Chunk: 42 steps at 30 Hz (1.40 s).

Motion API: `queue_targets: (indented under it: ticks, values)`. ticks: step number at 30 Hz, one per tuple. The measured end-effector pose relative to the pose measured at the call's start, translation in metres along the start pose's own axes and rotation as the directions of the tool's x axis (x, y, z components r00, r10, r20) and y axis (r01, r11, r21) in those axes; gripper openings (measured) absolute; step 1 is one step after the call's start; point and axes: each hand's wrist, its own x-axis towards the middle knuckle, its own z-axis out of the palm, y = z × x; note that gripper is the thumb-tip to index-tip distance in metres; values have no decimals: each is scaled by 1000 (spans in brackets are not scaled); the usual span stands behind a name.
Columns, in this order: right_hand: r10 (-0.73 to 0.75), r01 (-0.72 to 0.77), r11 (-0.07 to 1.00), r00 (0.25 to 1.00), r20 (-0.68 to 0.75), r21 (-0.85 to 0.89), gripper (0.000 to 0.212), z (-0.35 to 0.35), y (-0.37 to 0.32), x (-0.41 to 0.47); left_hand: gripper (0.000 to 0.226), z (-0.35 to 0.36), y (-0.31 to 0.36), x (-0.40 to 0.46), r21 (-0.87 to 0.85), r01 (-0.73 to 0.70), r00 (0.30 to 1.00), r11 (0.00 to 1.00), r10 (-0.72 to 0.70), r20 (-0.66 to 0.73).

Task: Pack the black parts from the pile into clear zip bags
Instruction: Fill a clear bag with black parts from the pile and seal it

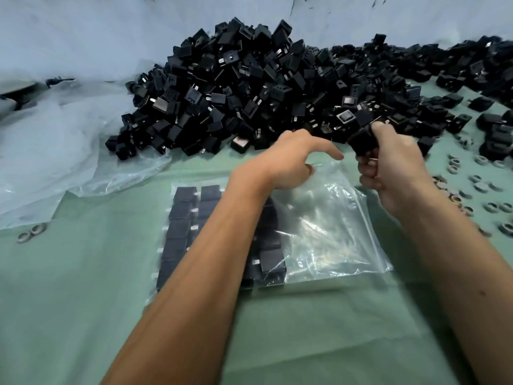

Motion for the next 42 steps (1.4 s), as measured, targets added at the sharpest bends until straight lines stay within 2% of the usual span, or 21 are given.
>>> queue_targets:
  ticks: [3, 8, 10, 13, 14, 16, 19, 21, 24, 26, 28, 31, 33, 36, 39, 42]
  values:
    - [-18, 16, 997, 1000, -21, -80, 36, -7, 16, 0, 54, 10, 5, 4, 46, -32, 998, 998, 30, 47]
    - [-85, 108, 940, 993, 85, -325, 28, -16, 27, 5, 34, 9, -4, 4, 40, -28, 999, 999, 27, 34]
    - [-143, 223, 870, 968, 208, -440, 28, -19, 27, 4, 31, 9, -5, 4, 23, -24, 999, 999, 23, 27]
    - [-201, 447, 653, 881, 429, -611, 24, -20, 24, -1, 22, 11, -4, 5, 50, -26, 999, 998, 24, 39]
    - [-185, 472, 624, 863, 470, -622, 23, -21, 22, -3, 19, 11, -3, 5, 62, -21, 999, 998, 18, 39]
    - [-110, 461, 655, 843, 527, -599, 24, -23, 17, -5, 16, 12, -2, 5, 54, -10, 1000, 998, 8, 30]
    - [-16, 443, 669, 811, 585, -596, 38, -25, 16, -5, 18, 11, -3, 5, 47, 11, 1000, 999, -11, 10]
    - [-29, 450, 656, 817, 576, -606, 36, -26, 16, -6, 18, 11, -3, 5, 65, 23, 1000, 998, -24, 5]
    - [-84, 446, 677, 837, 541, -586, 14, -27, 16, -5, 19, 11, -2, 5, 85, 33, 999, 996, -33, -3]
    - [-160, 467, 630, 860, 485, -620, 3, -28, 18, -3, 22, 12, -2, 5, 91, 38, 999, 995, -37, -7]
    - [-281, 464, 566, 886, 370, -682, 8, -30, 20, 1, 28, 13, -1, 5, 90, 40, 999, 995, -40, 0]
    - [-413, 419, 566, 890, 196, -710, 20, -33, 20, 6, 45, 16, 4, 6, 116, 40, 999, 992, -42, 16]
    - [-435, 391, 599, 892, 126, -699, 23, -35, 21, 8, 63, 20, 10, 7, 126, 27, 998, 992, -32, 45]
    - [-428, 375, 611, 897, 107, -697, 26, -34, 21, 8, 82, 25, 18, 7, 154, -14, 995, 988, -1, 95]
    - [-423, 377, 619, 899, 112, -689, 25, -32, 20, 5, 81, 27, 18, 7, 162, -38, 996, 986, 24, 85]
    - [-393, 374, 667, 911, 123, -644, 29, -32, 19, 4, 59, 24, 14, 5, 123, -59, 998, 991, 55, 41]
